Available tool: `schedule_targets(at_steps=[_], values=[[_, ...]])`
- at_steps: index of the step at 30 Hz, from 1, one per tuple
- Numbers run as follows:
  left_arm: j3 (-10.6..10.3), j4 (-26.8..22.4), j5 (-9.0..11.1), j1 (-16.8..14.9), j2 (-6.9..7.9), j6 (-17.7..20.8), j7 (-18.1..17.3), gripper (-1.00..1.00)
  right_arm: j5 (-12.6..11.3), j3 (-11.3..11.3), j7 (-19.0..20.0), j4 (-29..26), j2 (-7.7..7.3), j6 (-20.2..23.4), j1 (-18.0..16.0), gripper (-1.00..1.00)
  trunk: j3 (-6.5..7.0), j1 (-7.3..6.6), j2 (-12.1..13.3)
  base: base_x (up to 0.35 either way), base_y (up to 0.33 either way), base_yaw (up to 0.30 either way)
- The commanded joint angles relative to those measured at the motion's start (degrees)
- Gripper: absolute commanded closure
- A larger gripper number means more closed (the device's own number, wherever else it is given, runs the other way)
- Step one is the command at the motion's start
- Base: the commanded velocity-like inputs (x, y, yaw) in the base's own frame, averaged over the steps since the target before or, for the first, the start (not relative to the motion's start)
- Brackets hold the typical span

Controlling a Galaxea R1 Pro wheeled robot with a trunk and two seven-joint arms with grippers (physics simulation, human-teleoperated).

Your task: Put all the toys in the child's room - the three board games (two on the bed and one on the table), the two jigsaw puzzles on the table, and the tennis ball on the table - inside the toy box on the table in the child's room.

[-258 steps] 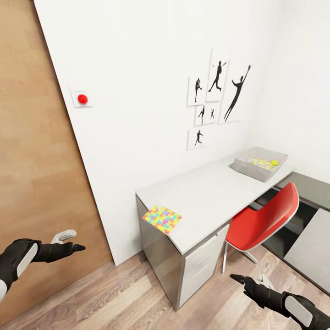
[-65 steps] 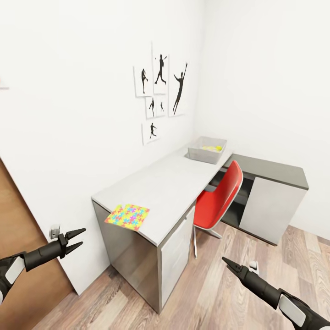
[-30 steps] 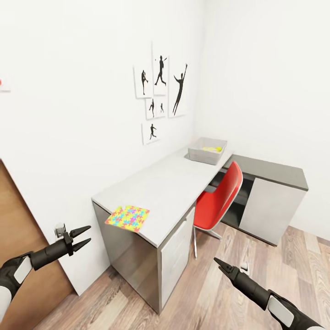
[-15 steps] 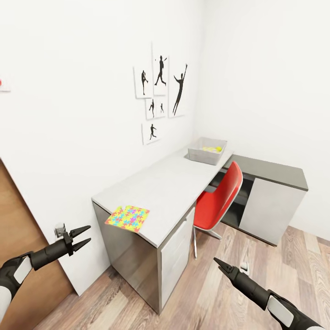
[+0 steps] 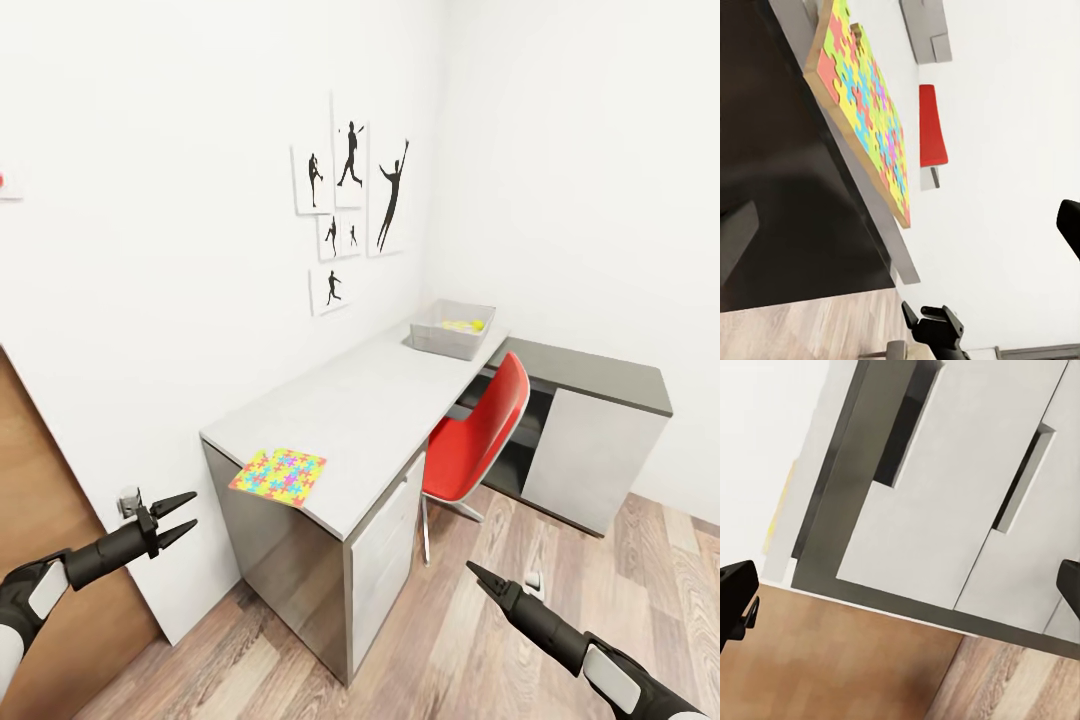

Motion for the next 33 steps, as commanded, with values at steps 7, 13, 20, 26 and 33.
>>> schedule_targets(at_steps=[7, 13, 20, 26, 33], values=[[0.1, 0.0, -0.1, 0.0, 0.0, 0.5, 0.0, -1.0, -0.6, 0.3, 0.1, 0.0, -0.04, 0.6, 0.0, -1.0, -0.06, 0.0, 0.0, 0.109, -0.013, 0.0], [0.1, 0.0, -0.1, 0.0, 0.0, 0.5, 0.0, -1.0, -0.6, 0.3, 0.1, -0.1, -0.04, 0.5, 0.0, -1.0, -0.06, 0.0, 0.0, 0.065, -0.015, 0.0], [0.1, 0.0, -0.1, 0.0, -0.01, 0.6, 0.2, -1.0, -0.6, 0.3, 0.1, -0.1, -0.04, 0.5, 0.0, -1.0, -0.06, 0.0, 0.0, 0.051, -0.083, 0.0], [0.1, 0.0, -0.1, 0.0, 0.0, 0.5, 0.1, -1.0, -0.6, 0.3, 0.1, -0.1, -0.04, 0.5, 0.0, -1.0, -0.06, 0.0, 0.0, 0.019, -0.048, 0.0], [0.1, 0.0, -0.1, 0.0, 0.0, 0.6, 0.0, -1.0, -0.6, 0.3, 0.1, -0.1, -0.04, 0.5, 0.0, -1.0, -0.06, 0.0, 0.0, 0.004, -0.036, 0.0]])
